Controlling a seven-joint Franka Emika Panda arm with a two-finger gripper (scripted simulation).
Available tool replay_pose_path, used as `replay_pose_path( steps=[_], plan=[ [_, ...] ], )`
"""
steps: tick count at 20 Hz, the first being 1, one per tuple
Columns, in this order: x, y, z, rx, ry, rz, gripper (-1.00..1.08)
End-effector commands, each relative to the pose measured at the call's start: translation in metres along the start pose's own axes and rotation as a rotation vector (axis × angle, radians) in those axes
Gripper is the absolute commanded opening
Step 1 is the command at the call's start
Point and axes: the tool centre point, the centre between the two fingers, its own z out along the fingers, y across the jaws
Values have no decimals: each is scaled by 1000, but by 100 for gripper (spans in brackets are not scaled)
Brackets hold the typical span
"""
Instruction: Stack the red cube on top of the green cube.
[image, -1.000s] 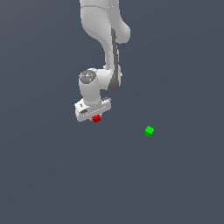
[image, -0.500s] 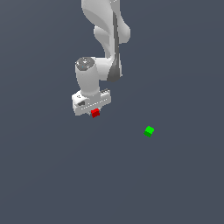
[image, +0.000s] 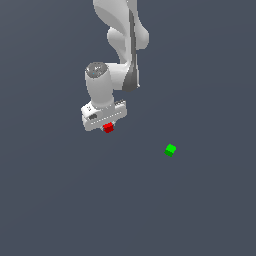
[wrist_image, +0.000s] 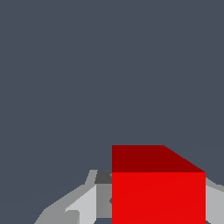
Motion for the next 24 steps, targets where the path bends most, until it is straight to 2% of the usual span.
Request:
replay_pose_path(
  steps=[1, 6, 12, 24],
  plan=[
    [1, -1, 0, 0, 0, 0, -100],
    [10, -12, 3, 0, 0, 0, -100],
    [35, -40, 10, 0, 1, 0, -100],
    [124, -140, 35, 1, 1, 0, -100]
  ],
)
